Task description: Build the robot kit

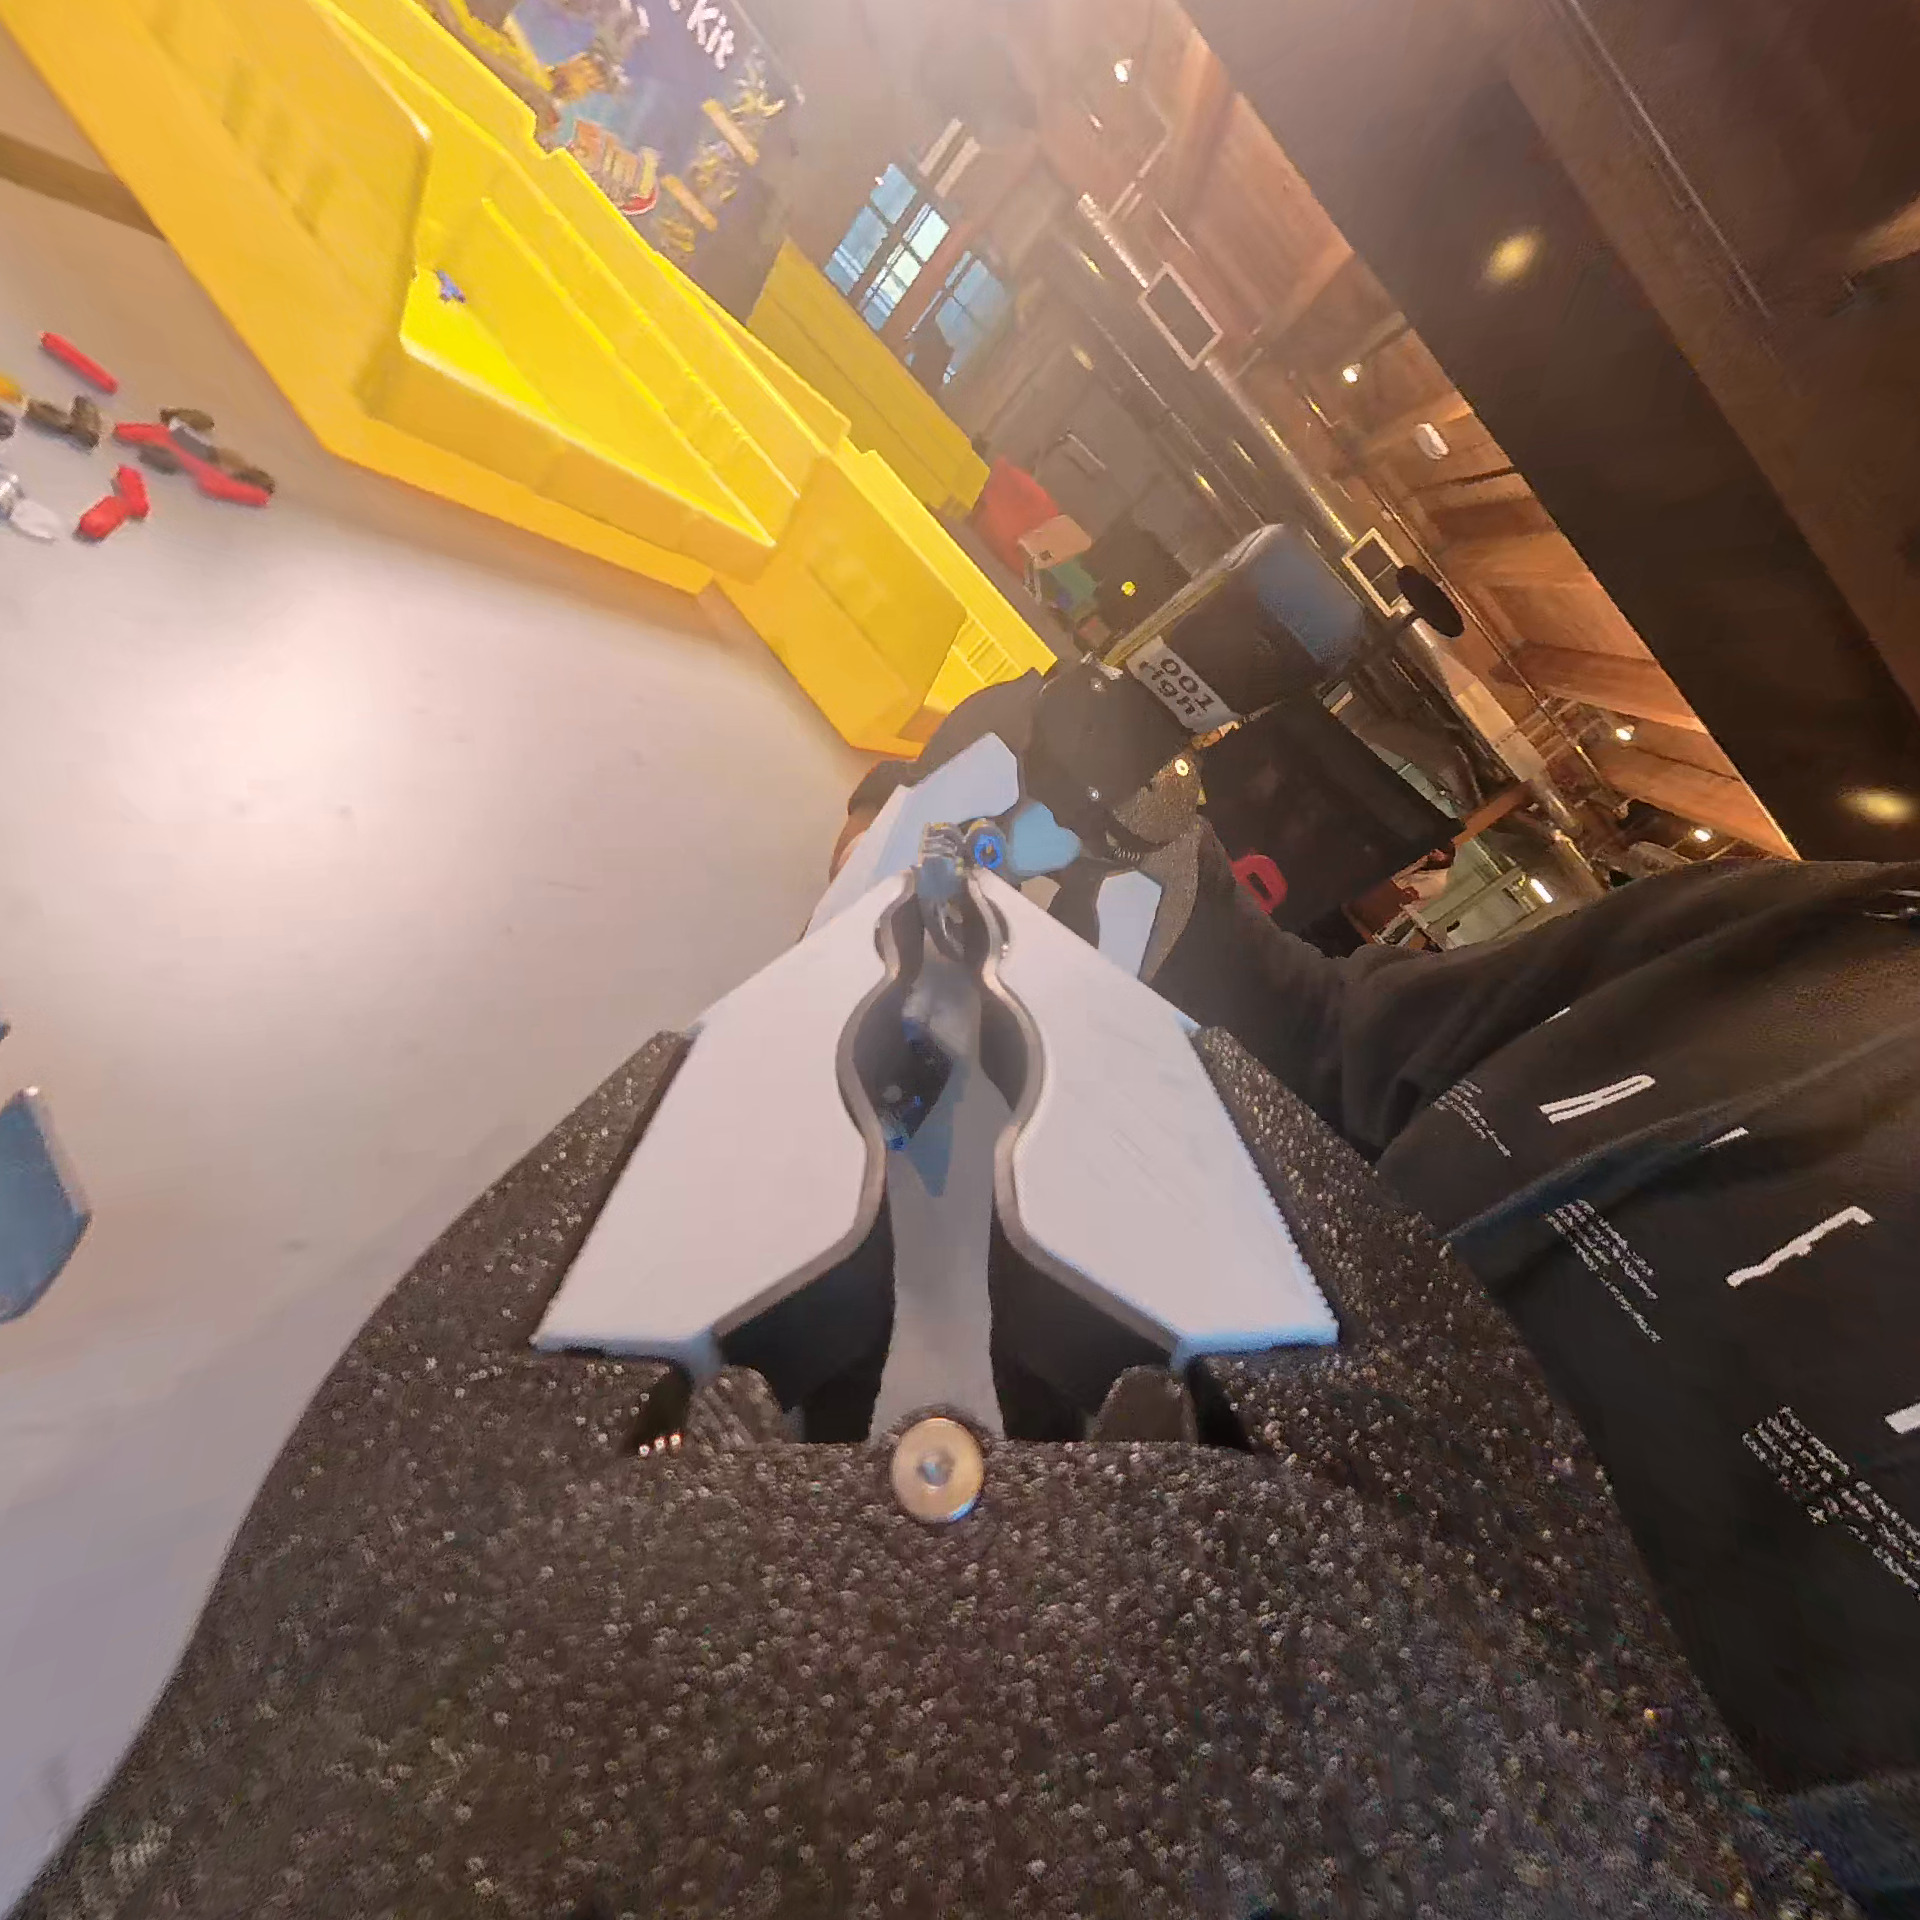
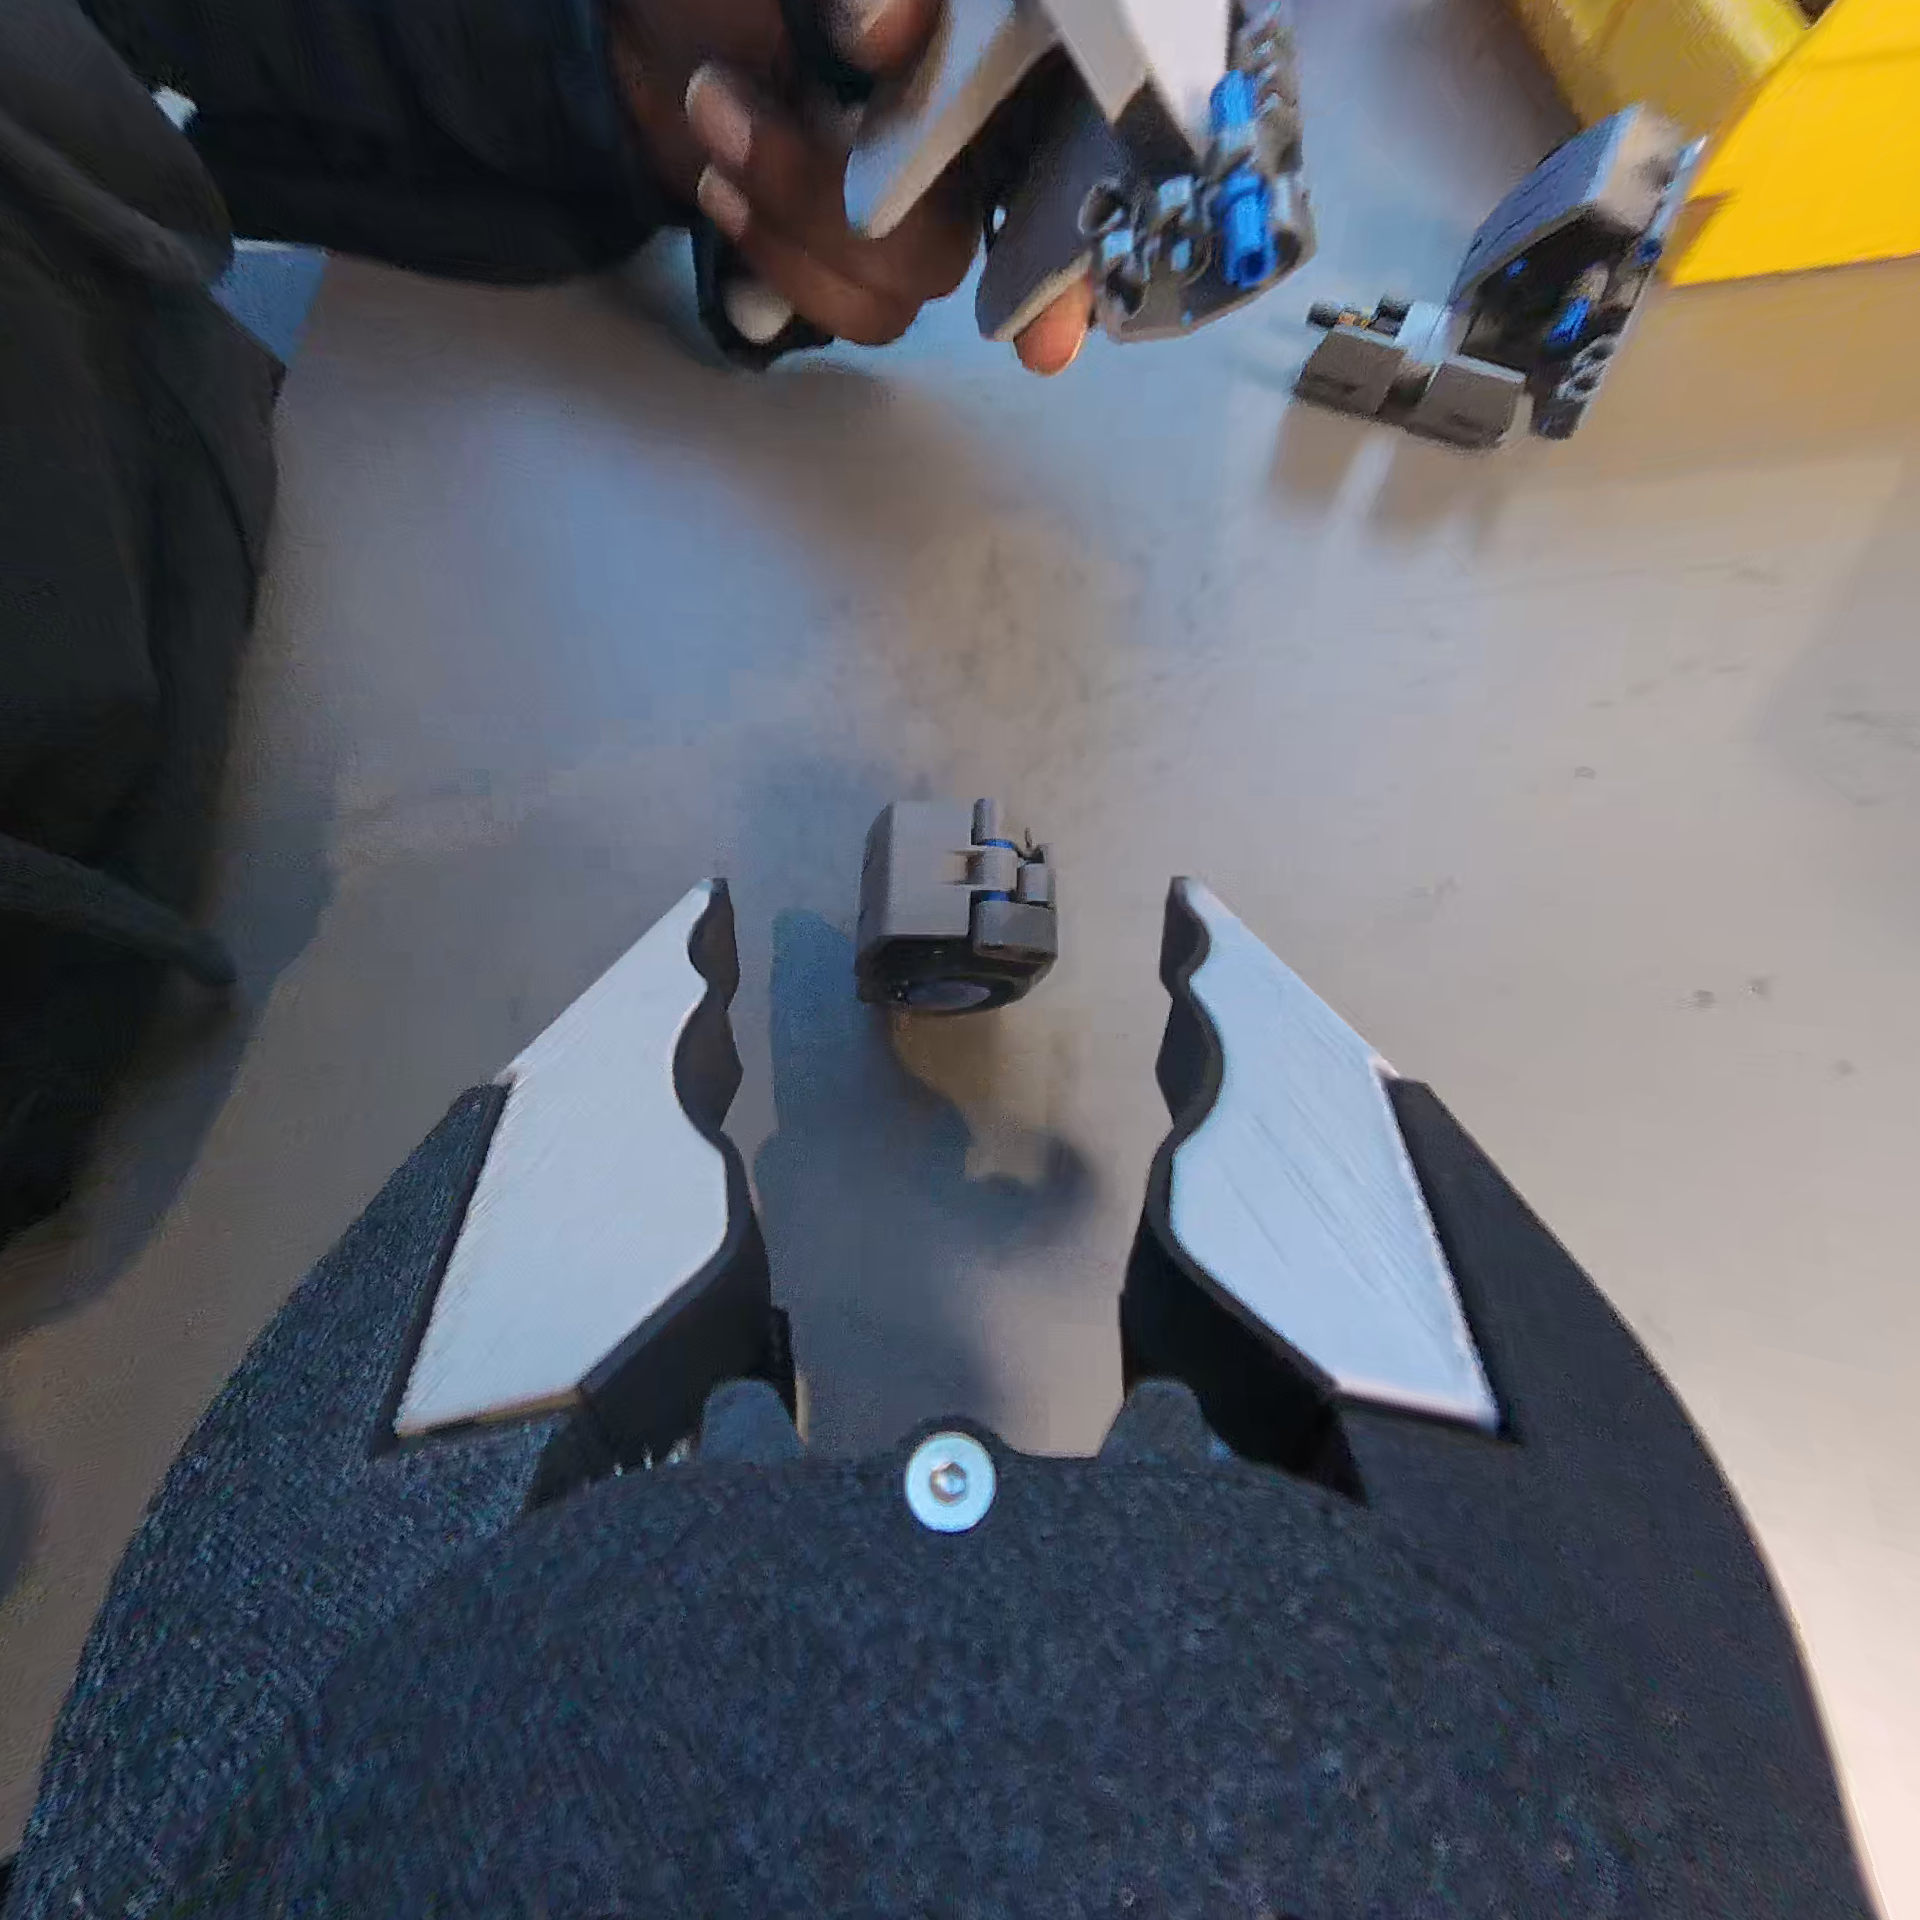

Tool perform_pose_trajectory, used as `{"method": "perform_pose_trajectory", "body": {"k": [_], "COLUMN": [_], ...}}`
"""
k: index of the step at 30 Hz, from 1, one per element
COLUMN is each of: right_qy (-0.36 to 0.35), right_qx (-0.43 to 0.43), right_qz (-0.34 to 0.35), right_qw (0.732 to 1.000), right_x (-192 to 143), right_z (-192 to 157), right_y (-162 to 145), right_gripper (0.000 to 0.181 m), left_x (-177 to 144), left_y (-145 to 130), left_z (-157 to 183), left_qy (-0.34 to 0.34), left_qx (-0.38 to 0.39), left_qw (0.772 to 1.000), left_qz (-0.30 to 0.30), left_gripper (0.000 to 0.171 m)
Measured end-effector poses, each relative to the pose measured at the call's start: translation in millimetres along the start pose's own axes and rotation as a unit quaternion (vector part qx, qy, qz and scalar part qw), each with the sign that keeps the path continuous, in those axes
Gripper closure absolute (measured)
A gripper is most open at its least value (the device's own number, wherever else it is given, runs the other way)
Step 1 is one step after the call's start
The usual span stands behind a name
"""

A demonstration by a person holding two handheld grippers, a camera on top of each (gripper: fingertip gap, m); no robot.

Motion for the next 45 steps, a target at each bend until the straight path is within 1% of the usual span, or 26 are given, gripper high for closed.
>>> {"method": "perform_pose_trajectory", "body": {"k": [1,2,3,5,6,8,9,11,13,16,18,21,26,39,43,45], "right_qy": [0.000,0.003,0.004,0.060,0.094,0.164,0.187,0.234,0.270,0.305,0.310,0.314,0.324,0.349,0.350,0.349], "right_qx": [0.001,0.003,0.005,0.045,0.075,0.129,0.151,0.179,0.202,0.217,0.219,0.228,0.230,0.229,0.230,0.231], "right_qz": [-0.013,-0.021,-0.013,0.031,0.067,0.135,0.158,0.181,0.193,0.201,0.193,0.192,0.179,0.187,0.183,0.177], "right_qw": [1.000,1.000,1.000,0.997,0.990,0.969,0.958,0.938,0.921,0.905,0.905,0.901,0.900,0.889,0.889,0.891], "right_x": [6,10,12,6,0,-10,-13,-14,-13,-9,-6,-6,-2,-2,-1,0], "right_z": [1,1,3,2,3,7,9,9,8,4,2,2,-1,-4,-6,-6], "right_y": [-3,-6,-5,2,6,13,16,19,23,27,27,26,22,23,22,21], "right_gripper": [0.108,0.126,0.143,0.144,0.143,0.143,0.143,0.143,0.143,0.144,0.143,0.144,0.144,0.143,0.143,0.144], "left_x": [1,1,3,4,4,6,7,9,10,11,12,13,14,12,13,13], "left_y": [-2,-3,-5,-7,-6,-7,-8,-9,-11,-16,-19,-21,-25,-24,-26,-28], "left_z": [-2,-3,-3,-2,0,5,9,16,19,21,21,25,27,27,29,29], "left_qy": [0.004,0.006,0.005,0.005,0.002,-0.003,-0.009,-0.024,-0.019,-0.017,-0.008,-0.013,0.005,-0.003,0.003,0.013], "left_qx": [-0.007,-0.012,-0.015,-0.007,0.001,0.020,0.029,0.051,0.073,0.097,0.111,0.127,0.168,0.170,0.184,0.201], "left_qw": [1.000,1.000,1.000,1.000,1.000,0.999,0.999,0.998,0.996,0.992,0.990,0.986,0.977,0.977,0.973,0.967], "left_qz": [-0.002,-0.006,-0.013,-0.020,-0.024,-0.033,-0.036,-0.042,-0.053,-0.076,-0.092,-0.104,-0.132,-0.132,-0.142,-0.156], "left_gripper": [0.166,0.166,0.166,0.166,0.166,0.166,0.166,0.166,0.166,0.166,0.166,0.166,0.166,0.166,0.166,0.166]}}
Point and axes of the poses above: each gripper's, where its closed fingertips meet, x out along the fingers, y out of its top, z = x × y across the jaws, the point moved 6 cm from there along -x, back along the fingers, and after that the axes turned 6 degrees about -z, right-handed, at the moved point
